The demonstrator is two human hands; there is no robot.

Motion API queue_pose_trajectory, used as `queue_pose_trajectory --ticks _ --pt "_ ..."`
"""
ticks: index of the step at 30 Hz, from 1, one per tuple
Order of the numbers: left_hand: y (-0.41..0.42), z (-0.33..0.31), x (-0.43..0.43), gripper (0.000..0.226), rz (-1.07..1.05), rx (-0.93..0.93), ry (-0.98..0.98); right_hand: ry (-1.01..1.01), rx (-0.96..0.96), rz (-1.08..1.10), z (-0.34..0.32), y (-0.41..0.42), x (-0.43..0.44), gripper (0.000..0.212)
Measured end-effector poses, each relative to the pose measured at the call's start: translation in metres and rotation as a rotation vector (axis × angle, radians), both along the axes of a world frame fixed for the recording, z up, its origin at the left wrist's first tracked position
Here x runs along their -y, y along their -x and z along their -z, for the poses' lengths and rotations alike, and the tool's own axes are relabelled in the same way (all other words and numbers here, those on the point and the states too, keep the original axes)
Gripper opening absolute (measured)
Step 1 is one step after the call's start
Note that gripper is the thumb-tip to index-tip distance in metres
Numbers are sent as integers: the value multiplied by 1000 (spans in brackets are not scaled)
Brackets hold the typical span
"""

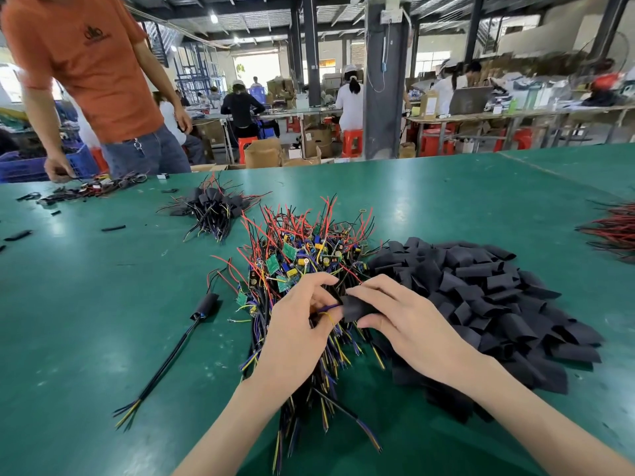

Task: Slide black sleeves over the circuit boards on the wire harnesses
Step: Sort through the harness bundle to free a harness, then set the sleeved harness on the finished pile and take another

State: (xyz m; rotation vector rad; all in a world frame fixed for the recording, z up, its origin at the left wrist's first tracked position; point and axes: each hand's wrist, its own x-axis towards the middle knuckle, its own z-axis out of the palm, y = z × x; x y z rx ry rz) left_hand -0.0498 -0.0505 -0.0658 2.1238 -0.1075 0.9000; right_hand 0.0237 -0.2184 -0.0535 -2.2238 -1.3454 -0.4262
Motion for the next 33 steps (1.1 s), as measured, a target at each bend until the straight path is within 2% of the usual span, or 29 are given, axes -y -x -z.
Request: queue_pose_trajectory --ticks 4,7,9,12,14,16,18,20,22,25,26,28,30,33 --pt "-2 0 -2 34 -17 16 -83 -17 23 25 2 3 -3 39" --pt "-1 -7 -6 33 -40 32 -75 -97 89 70 1 2 -3 48" --pt "3 -18 -17 35 -111 137 -57 -166 180 153 0 -2 -1 55" --pt "8 -33 -57 37 -336 326 88 -274 207 285 0 -12 4 53" --pt "11 -36 -92 37 -576 336 205 -280 198 363 4 -20 7 48" --pt "13 -30 -120 37 -833 155 228 -234 173 441 9 -27 9 46" --pt "14 -14 -137 36 -1008 -205 171 -180 155 482 14 -32 10 38" --pt "14 1 -142 30 -1031 -540 103 -141 133 494 18 -36 11 29" --pt "15 8 -142 25 -992 -790 17 -112 119 499 20 -39 13 23" --pt "15 10 -139 30 -1083 -978 -173 -109 89 494 20 -45 20 17" --pt "14 9 -137 32 -1128 -939 -232 -118 84 490 19 -47 23 16" --pt "8 6 -130 31 -1125 -663 -263 -130 83 488 18 -49 28 17" --pt "-1 0 -114 25 -932 -386 -133 -115 95 493 16 -49 31 17" --pt "-18 -7 -82 30 -638 -295 81 -24 89 521 15 -51 34 16"
